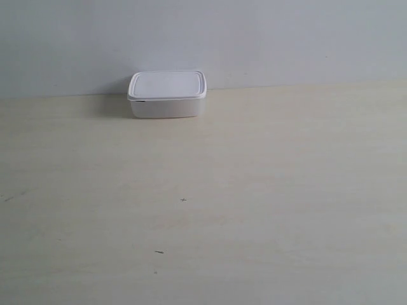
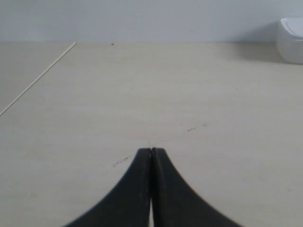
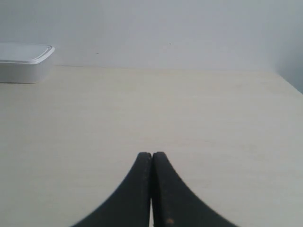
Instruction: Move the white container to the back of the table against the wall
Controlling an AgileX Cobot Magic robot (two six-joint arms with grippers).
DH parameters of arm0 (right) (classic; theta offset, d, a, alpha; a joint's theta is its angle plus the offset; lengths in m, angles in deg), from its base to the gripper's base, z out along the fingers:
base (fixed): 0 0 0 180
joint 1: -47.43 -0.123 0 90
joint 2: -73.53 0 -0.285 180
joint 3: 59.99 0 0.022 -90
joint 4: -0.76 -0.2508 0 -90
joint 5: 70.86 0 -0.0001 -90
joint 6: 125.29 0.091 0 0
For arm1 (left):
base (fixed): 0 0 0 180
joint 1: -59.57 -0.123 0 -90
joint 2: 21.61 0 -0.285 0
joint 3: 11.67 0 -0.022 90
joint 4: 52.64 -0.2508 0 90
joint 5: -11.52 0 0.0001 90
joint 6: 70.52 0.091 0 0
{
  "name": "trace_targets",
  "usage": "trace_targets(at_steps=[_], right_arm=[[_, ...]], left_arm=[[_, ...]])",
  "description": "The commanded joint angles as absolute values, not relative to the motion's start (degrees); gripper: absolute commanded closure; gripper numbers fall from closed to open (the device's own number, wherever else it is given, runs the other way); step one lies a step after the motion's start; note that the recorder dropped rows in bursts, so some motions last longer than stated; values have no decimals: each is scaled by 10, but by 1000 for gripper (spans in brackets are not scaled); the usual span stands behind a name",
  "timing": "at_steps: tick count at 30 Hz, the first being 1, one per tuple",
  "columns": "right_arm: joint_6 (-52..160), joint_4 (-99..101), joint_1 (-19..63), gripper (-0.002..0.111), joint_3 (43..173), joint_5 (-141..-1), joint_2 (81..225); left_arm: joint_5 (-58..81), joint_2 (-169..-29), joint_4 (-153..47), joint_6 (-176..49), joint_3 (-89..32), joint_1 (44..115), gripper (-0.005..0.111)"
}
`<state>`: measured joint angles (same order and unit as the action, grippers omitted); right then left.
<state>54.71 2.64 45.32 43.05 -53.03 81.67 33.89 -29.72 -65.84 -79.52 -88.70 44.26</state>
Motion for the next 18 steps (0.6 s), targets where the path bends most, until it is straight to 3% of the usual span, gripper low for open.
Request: trace_targets(at_steps=[1, 18], right_arm=[[543, 32, 480, 108, 428, -533, 813], [543, 31, 499, 108, 428, -532, 813]], left_arm=[[338, -294, -652, -794, -889, 443, 107], [338, -294, -652, -794, -889, 442, 107]])
